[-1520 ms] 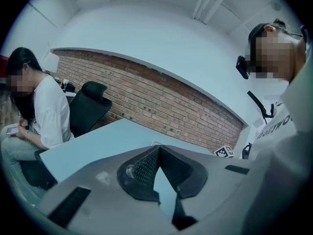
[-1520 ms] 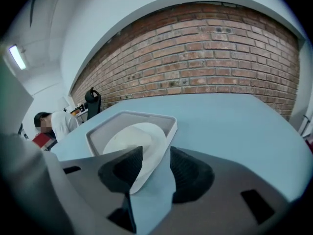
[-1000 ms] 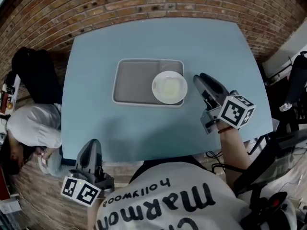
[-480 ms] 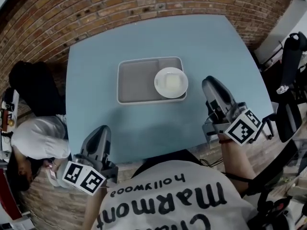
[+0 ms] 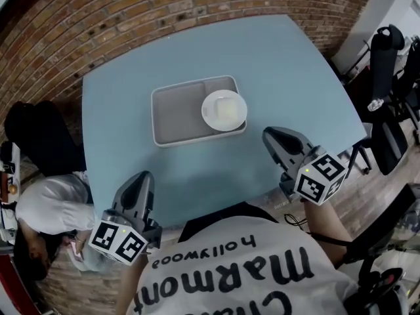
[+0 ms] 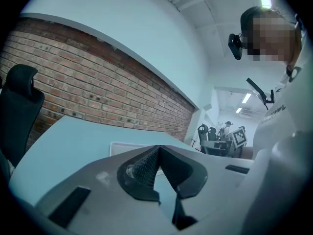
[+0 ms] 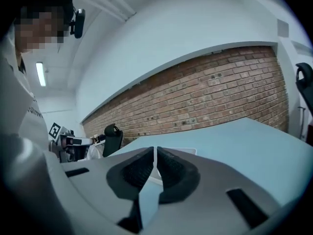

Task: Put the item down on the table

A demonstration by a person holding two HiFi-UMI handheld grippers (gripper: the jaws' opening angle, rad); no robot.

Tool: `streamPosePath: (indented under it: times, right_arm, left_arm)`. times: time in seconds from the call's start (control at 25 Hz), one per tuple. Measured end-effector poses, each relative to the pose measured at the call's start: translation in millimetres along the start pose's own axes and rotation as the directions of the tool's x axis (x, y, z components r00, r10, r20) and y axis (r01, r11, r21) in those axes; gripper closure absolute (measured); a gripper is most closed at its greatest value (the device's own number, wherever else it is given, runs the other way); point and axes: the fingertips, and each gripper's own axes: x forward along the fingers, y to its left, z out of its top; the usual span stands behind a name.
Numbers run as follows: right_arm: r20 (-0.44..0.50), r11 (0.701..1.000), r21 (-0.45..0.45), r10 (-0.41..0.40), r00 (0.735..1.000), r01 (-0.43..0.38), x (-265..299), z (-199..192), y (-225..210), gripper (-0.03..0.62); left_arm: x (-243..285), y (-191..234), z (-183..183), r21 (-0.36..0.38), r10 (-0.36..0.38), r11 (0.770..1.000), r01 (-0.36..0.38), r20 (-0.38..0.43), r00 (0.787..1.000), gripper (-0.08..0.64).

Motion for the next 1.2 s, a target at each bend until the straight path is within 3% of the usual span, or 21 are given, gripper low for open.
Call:
streamPosePath:
  times: [0.12, 0.32, 1.2]
  right_arm:
    - [-0.027, 1.000, 0.008, -0.017, 0.999, 0.017, -1, -10, -1, 0.563]
    - [-0.055, 1.000, 0.021, -0.017, 0.998, 0.019, -2, -19, -1, 0.574]
    - [-0.087, 0.999, -0.016, -0.031, 0.996, 0.029, -7, -27, 2, 0.574]
  left_arm:
    - [-3, 9, -8, -0.017, 0.013, 1.000, -0.013, 0.014, 1.000, 0.552]
    - [-7, 18, -24, -0.033, 0.046, 0.998, -0.047, -0.033, 0.998, 0.552]
    - [-24, 20, -26, -0.049, 0.059, 0.997, -0.060, -0.025, 0.998, 0.552]
